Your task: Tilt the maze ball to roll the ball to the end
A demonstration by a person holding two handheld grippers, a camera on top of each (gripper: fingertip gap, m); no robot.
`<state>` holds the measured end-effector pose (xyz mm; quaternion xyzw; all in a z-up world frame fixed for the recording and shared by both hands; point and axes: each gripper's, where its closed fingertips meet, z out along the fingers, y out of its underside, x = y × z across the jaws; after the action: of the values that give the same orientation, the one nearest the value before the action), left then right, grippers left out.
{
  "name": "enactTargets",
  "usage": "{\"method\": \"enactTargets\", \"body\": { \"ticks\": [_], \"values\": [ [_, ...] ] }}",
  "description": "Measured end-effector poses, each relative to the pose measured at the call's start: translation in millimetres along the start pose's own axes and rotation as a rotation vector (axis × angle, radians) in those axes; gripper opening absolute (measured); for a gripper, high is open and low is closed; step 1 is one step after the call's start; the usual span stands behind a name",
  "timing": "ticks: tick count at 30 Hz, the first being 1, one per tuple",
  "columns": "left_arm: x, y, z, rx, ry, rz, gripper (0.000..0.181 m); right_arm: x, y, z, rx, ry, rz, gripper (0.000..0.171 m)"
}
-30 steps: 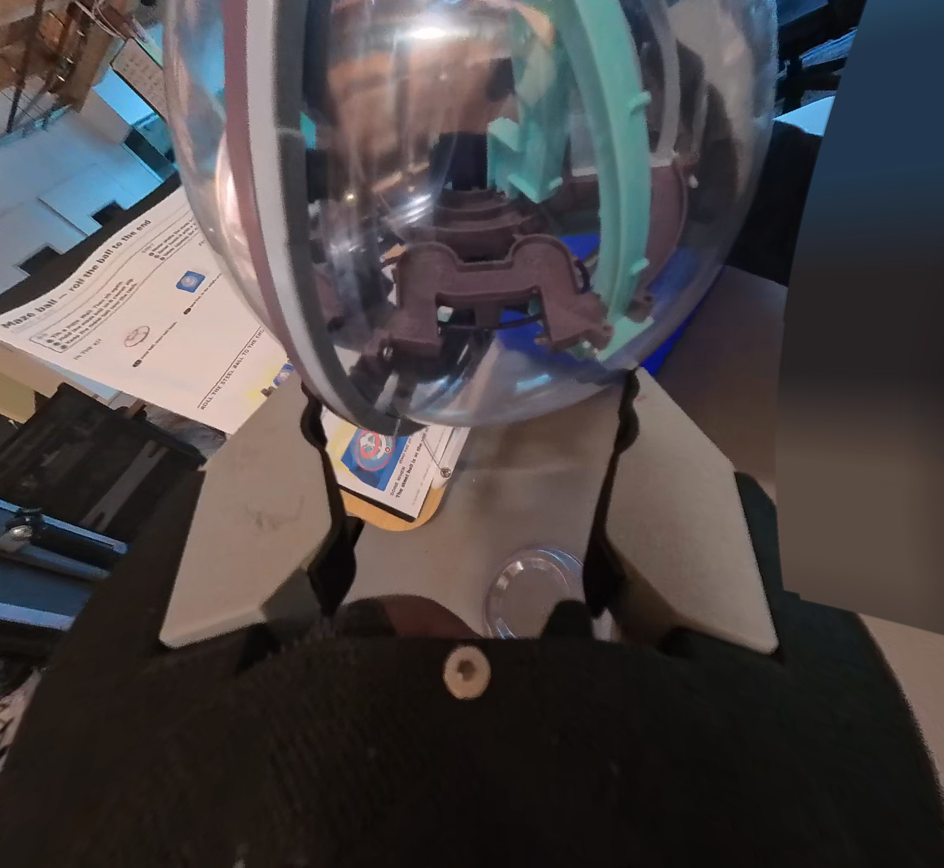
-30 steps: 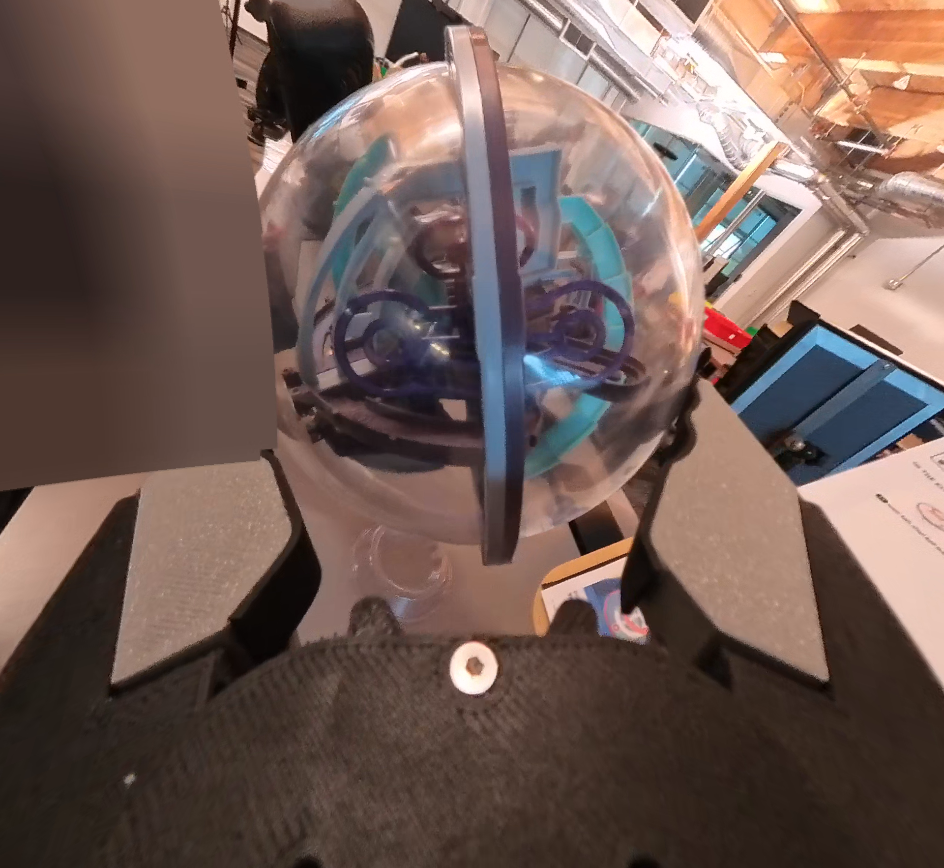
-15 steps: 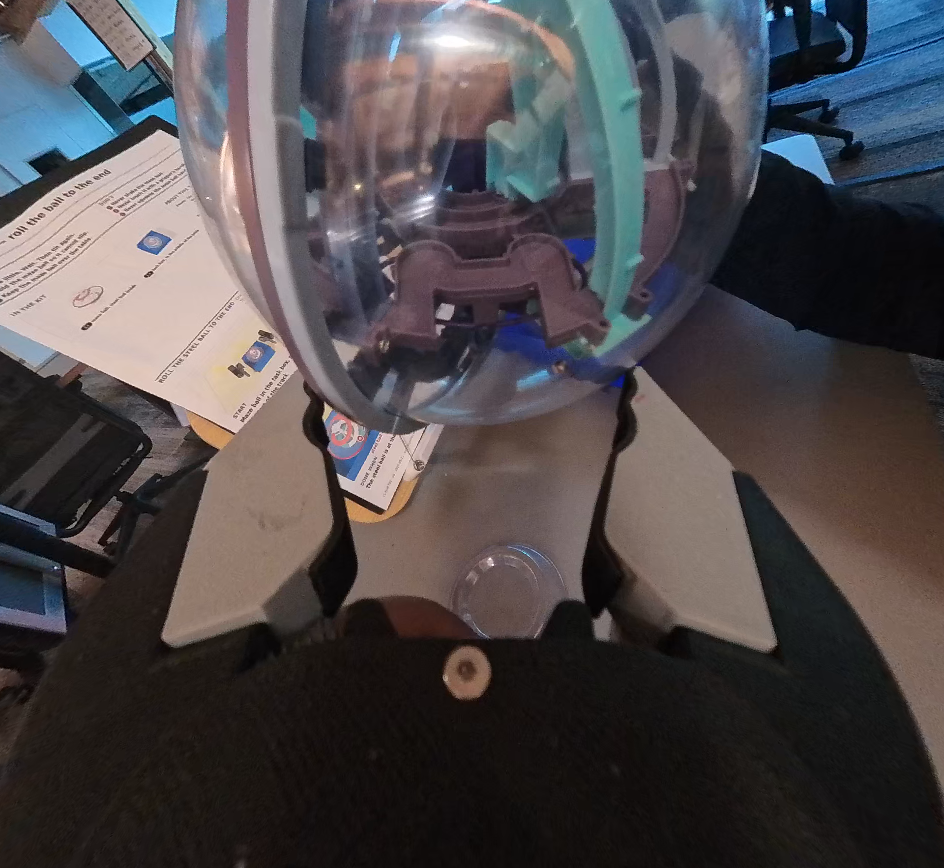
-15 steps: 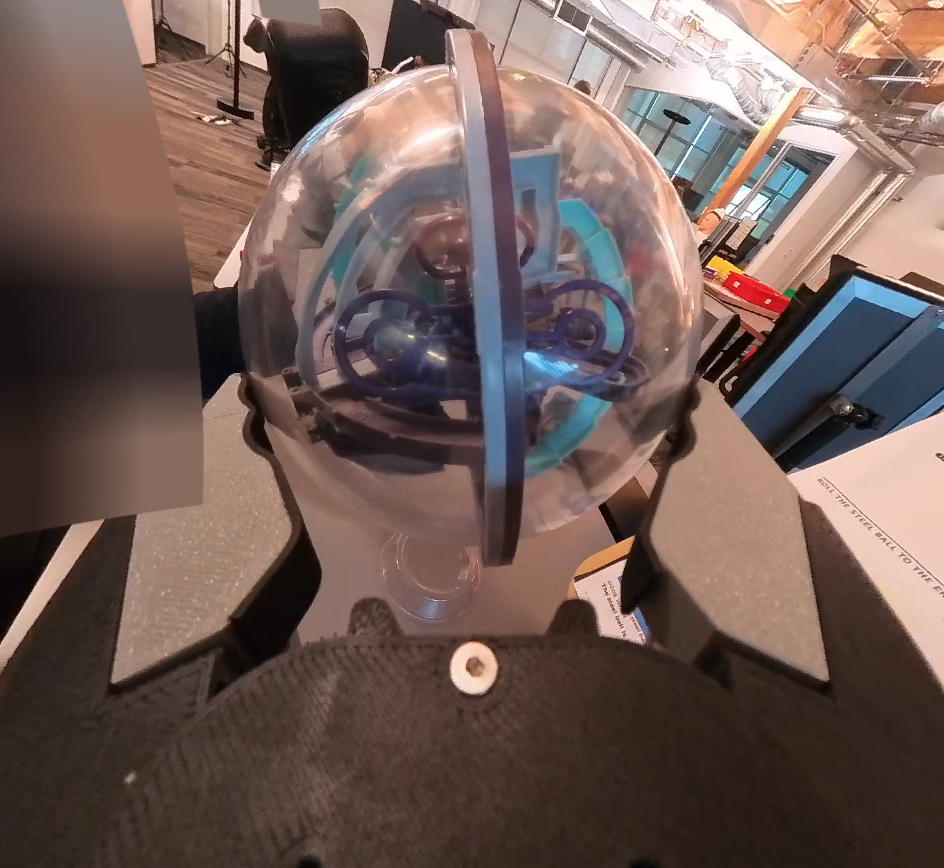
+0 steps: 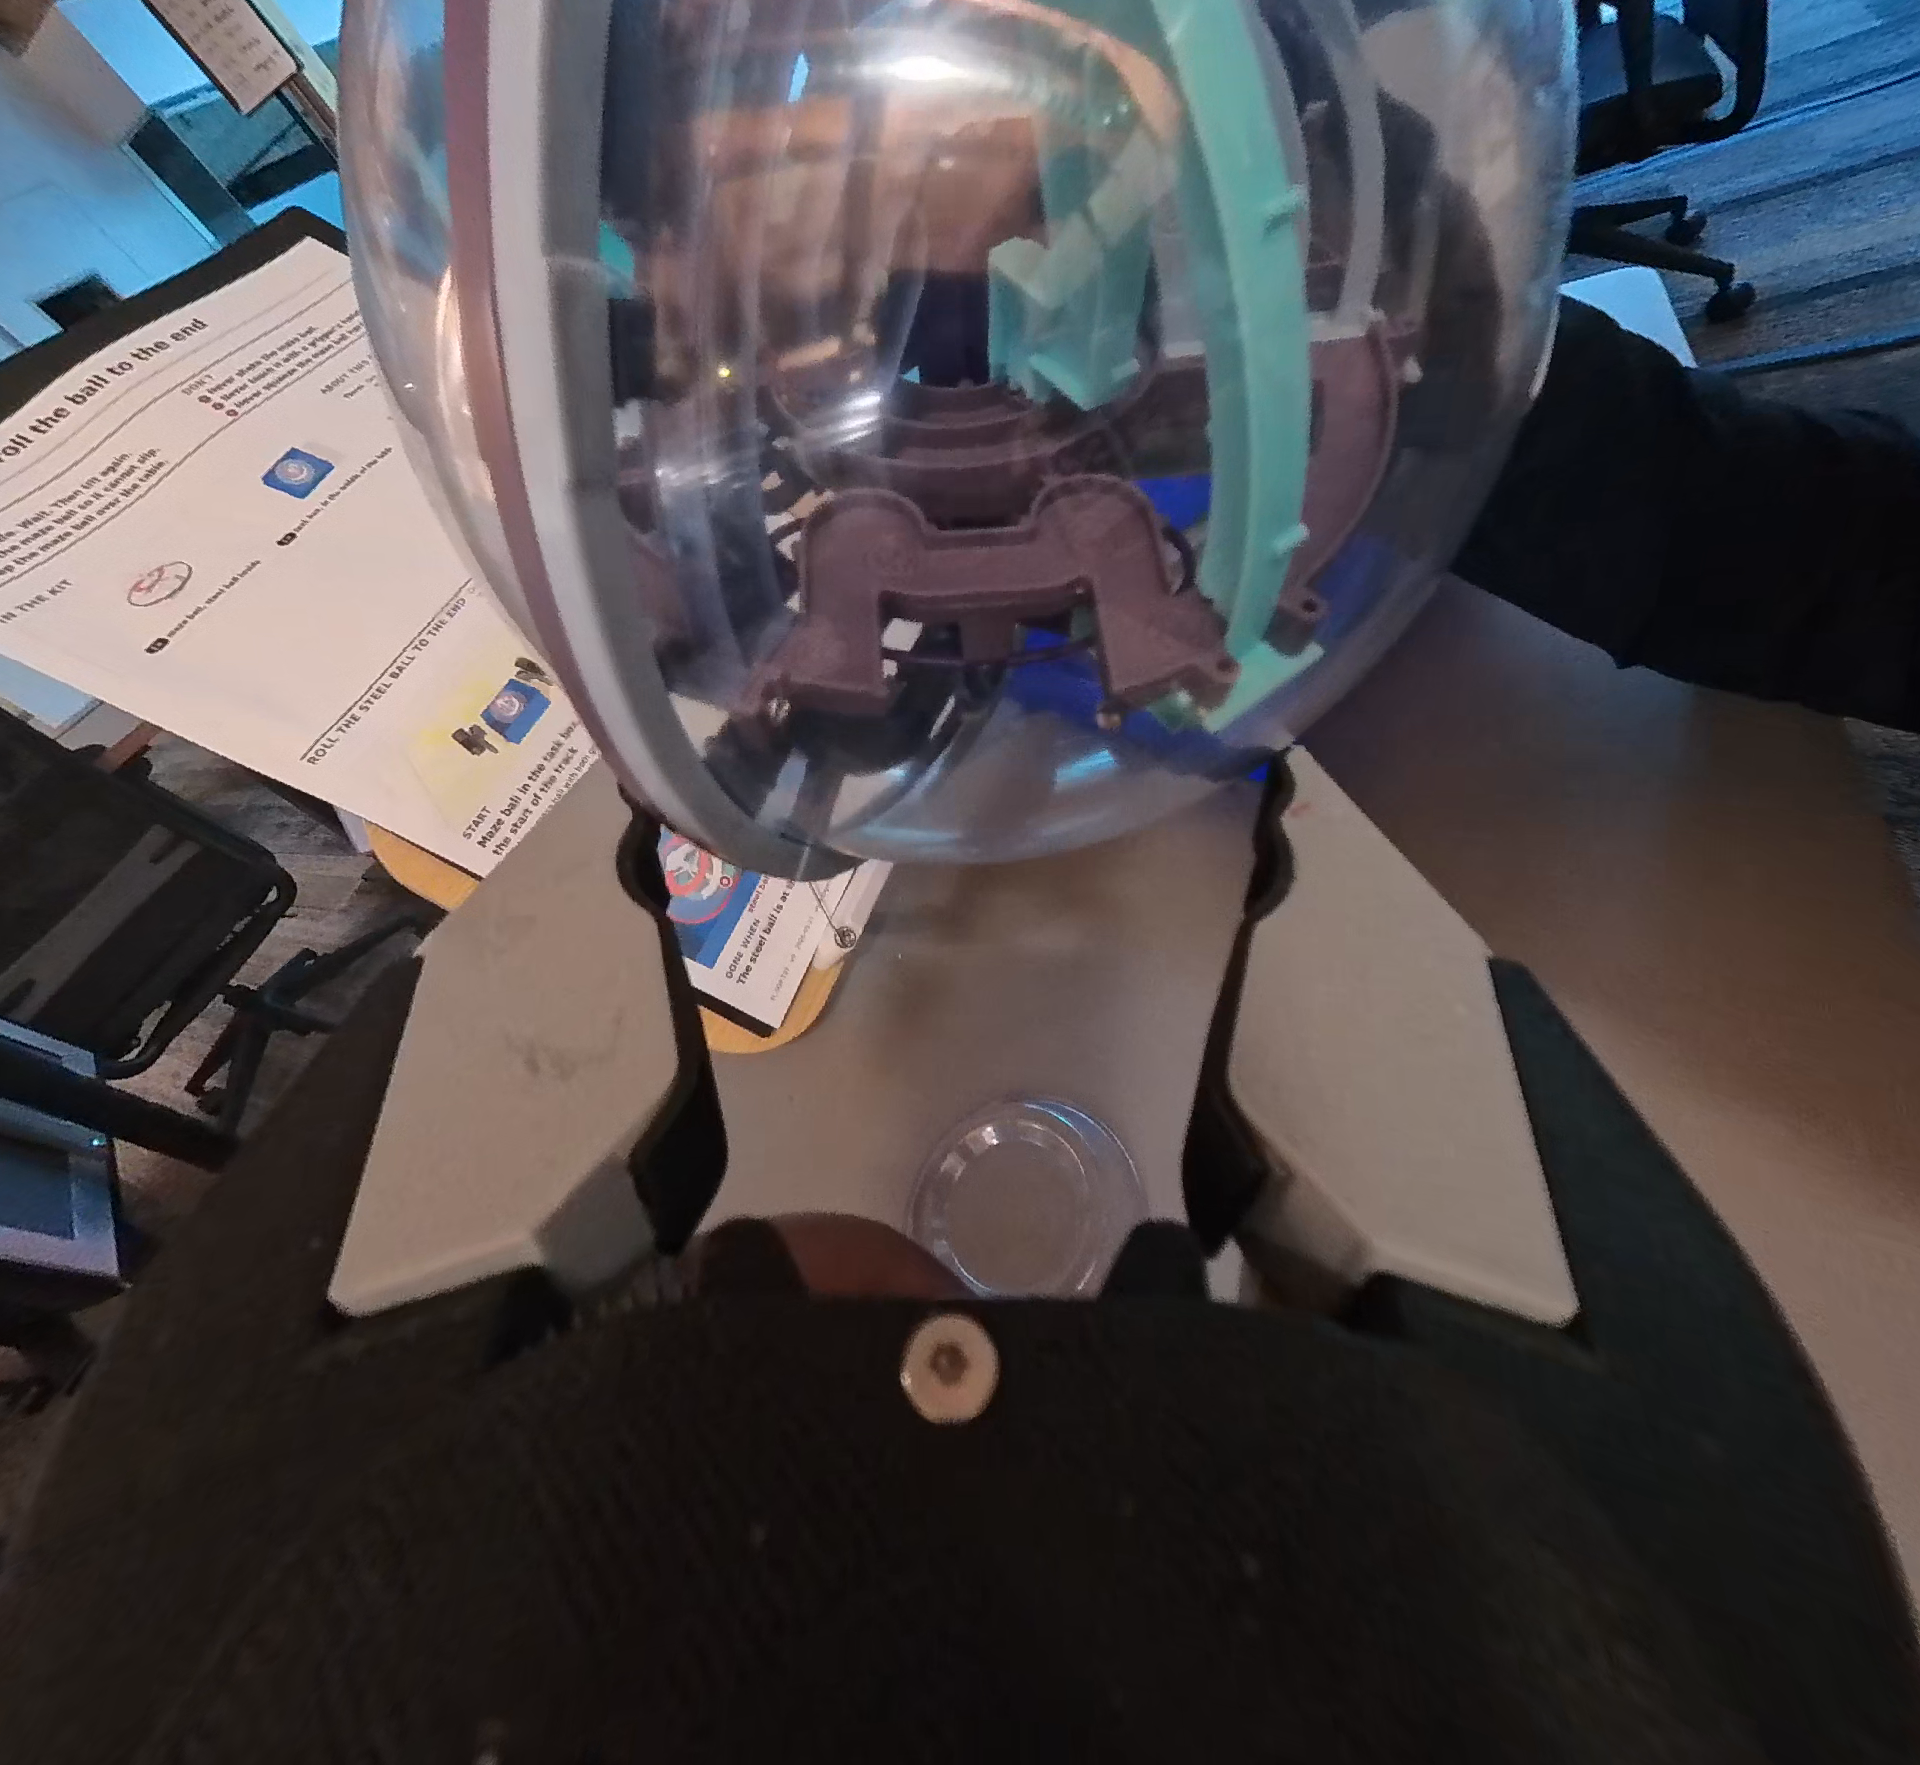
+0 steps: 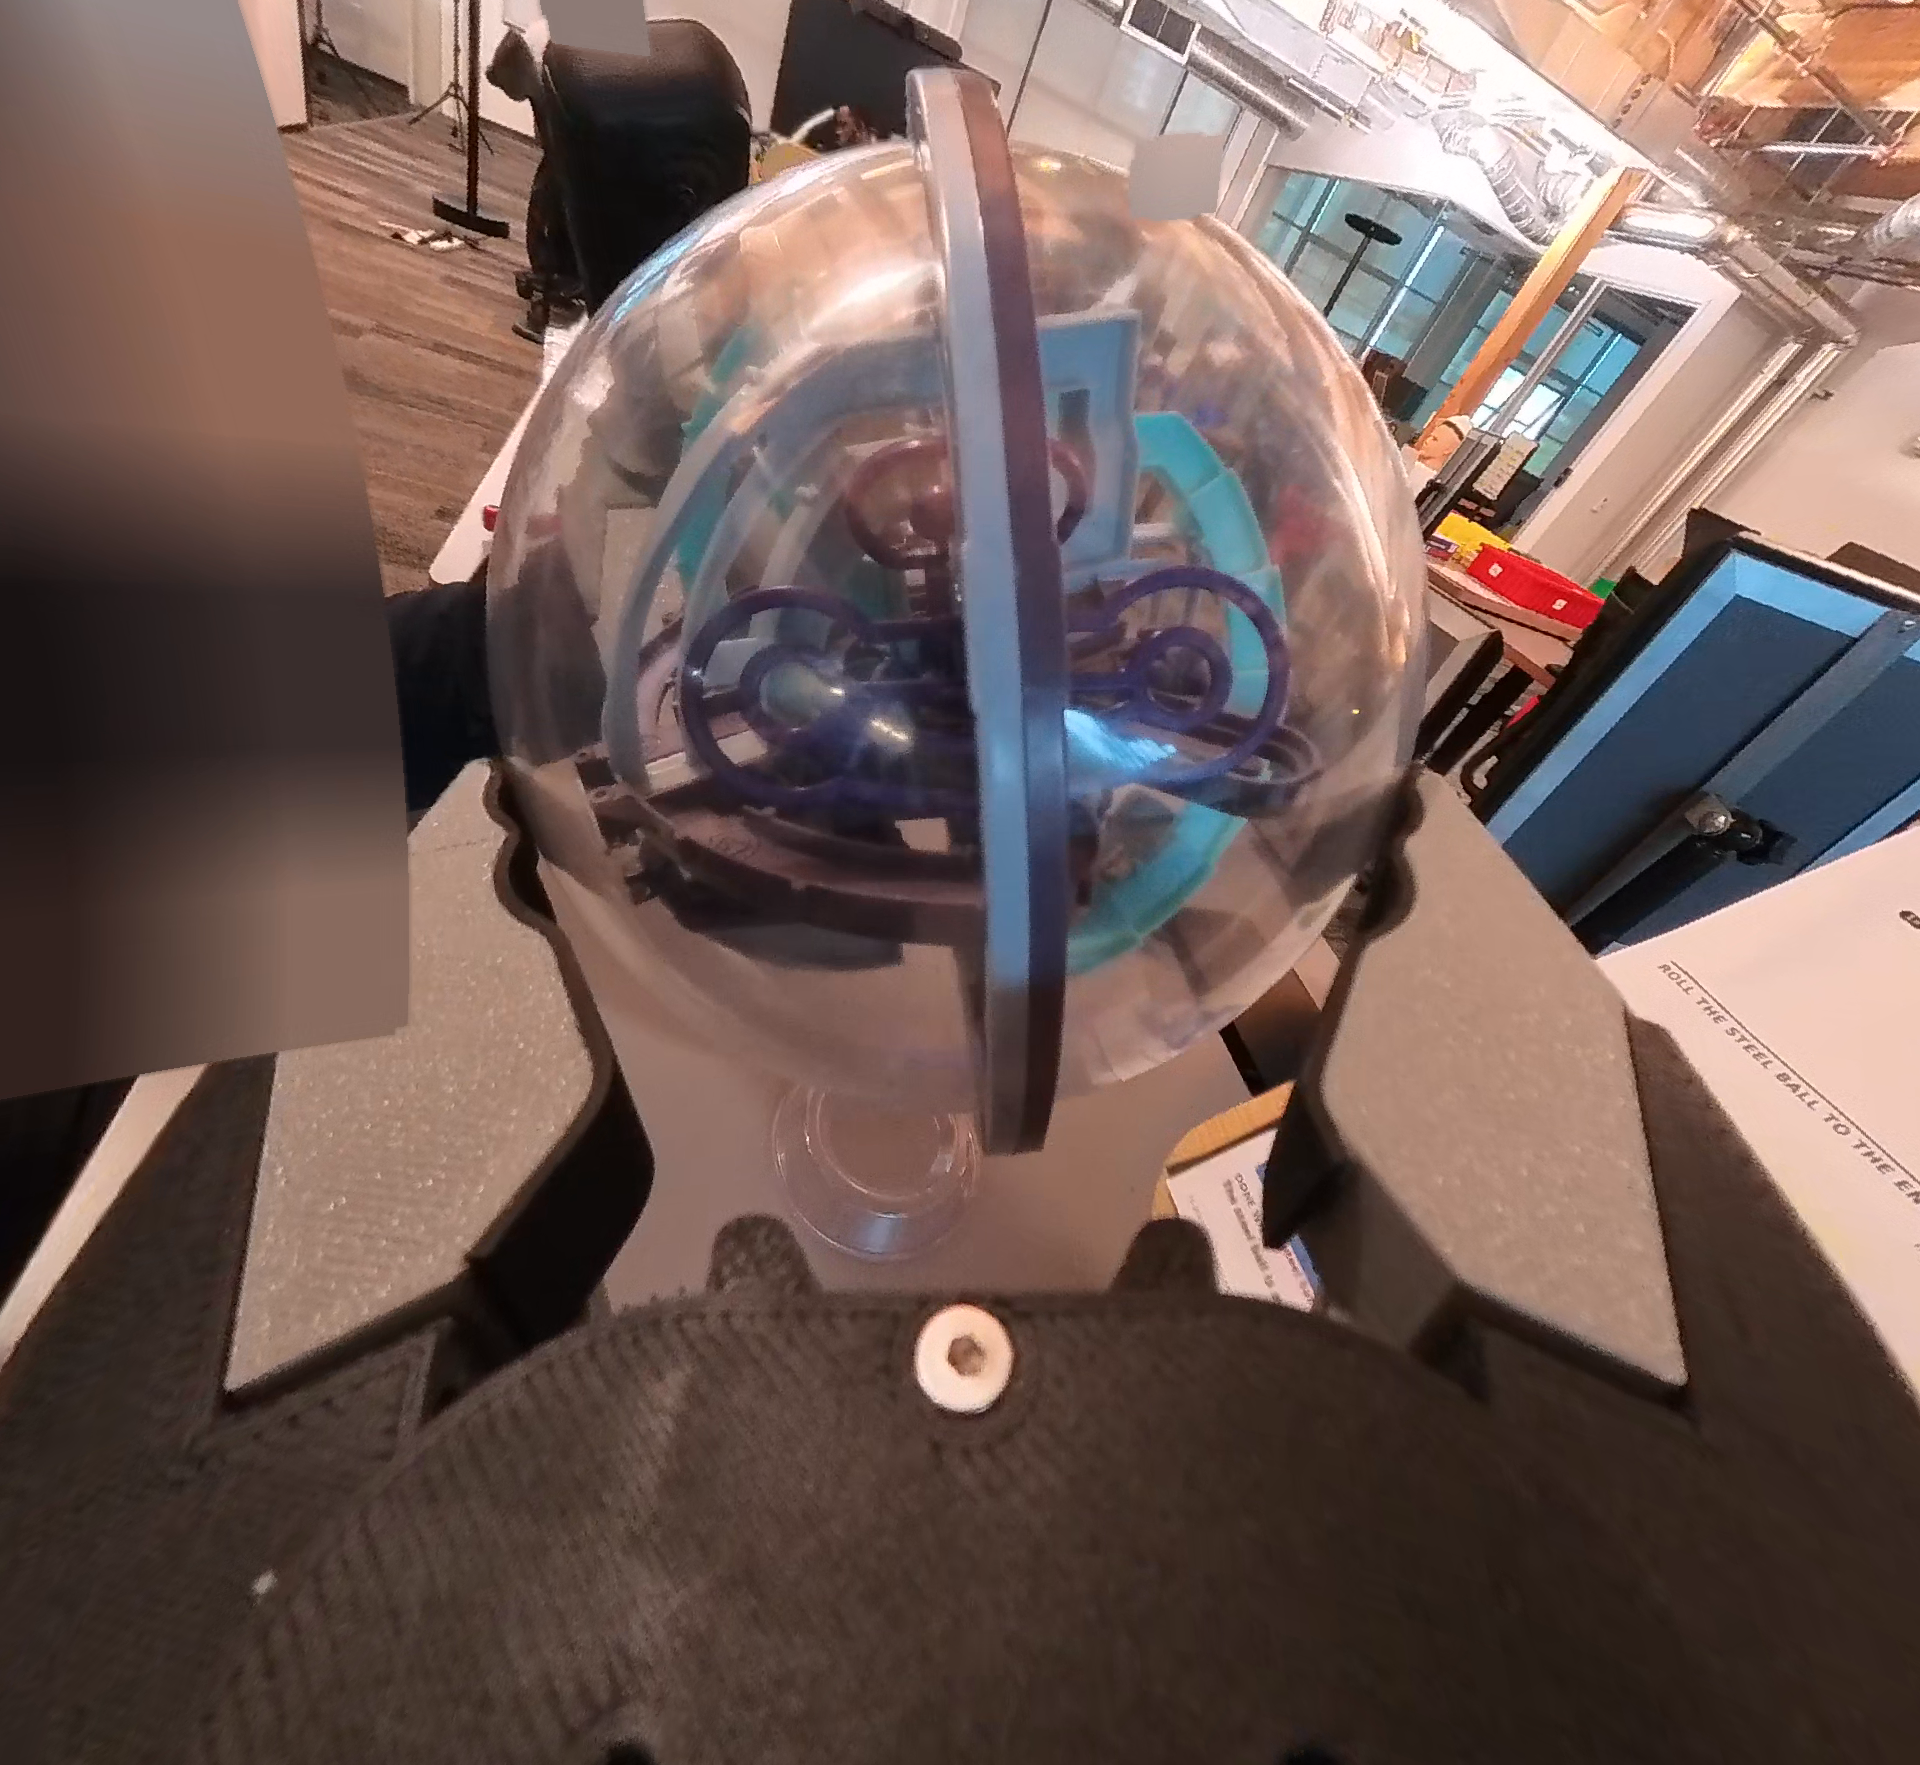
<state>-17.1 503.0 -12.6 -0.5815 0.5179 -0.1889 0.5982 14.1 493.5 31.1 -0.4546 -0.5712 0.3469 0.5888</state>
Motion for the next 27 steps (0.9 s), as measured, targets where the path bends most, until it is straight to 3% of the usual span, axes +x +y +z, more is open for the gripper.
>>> {"method": "enactTargets", "body": {
  "ticks": [27],
  "values": [
    [-5,10,4,-0.026,0.036,-0.111,0.109,12,13,4,-0.047,0.01,0.135,0.153]
  ]
}}
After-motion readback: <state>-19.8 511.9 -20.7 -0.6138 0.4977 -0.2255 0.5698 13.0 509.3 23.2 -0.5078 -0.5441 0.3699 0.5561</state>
